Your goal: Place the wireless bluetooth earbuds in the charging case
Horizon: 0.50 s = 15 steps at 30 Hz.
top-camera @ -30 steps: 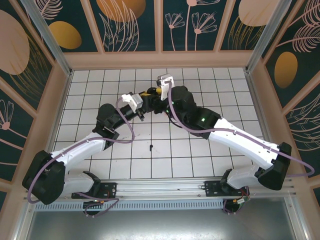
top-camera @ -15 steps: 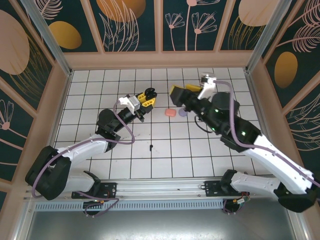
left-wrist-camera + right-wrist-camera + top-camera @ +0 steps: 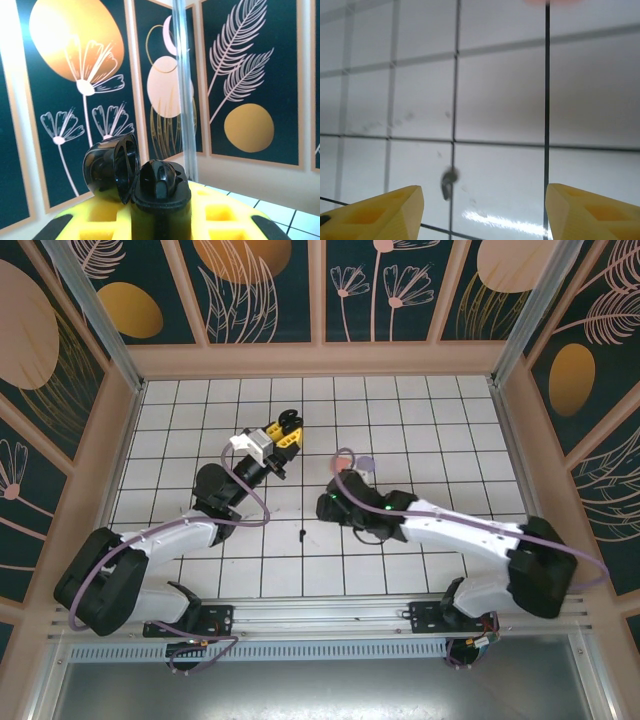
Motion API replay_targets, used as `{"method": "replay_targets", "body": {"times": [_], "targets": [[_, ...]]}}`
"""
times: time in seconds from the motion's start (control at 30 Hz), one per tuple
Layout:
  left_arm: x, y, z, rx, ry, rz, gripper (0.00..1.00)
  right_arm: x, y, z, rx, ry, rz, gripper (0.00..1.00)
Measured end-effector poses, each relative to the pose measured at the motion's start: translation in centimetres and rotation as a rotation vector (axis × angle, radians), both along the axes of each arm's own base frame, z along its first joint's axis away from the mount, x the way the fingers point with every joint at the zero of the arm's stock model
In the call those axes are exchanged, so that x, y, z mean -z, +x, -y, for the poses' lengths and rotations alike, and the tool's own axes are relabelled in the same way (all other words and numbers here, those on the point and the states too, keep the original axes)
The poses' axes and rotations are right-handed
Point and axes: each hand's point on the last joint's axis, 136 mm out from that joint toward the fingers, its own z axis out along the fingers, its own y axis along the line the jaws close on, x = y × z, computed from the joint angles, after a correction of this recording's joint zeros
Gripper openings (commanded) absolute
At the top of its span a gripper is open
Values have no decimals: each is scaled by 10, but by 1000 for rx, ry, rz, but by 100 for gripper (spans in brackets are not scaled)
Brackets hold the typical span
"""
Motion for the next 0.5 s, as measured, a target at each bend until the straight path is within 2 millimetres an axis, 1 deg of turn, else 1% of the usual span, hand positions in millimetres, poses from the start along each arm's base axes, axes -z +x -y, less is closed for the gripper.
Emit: {"method": "replay_targets", "body": {"times": [0.03,0.1,0.17,0.27,0.4,0.5], "targets": [[1,1,-4,-12,0,-2,0,10,-3,-5,-4,-28,-28,64],[1,3,-13,-37,-4,-1,0,24,-7,-16,-9,-66,-66,63],[1,4,-23,-64,-11,1,0,32,-9,-29,-9,-86,-94,62],[-1,6,-36,-102,-26,4,0,43,-11,-46,-6,-94,-125,59],[-1,6,-50,-141,-46,7,0,52,-15,-61,5,-107,-163,53],[1,7,-56,-163,-52,1,0,59,-16,-71,18,-117,-182,47]]}}
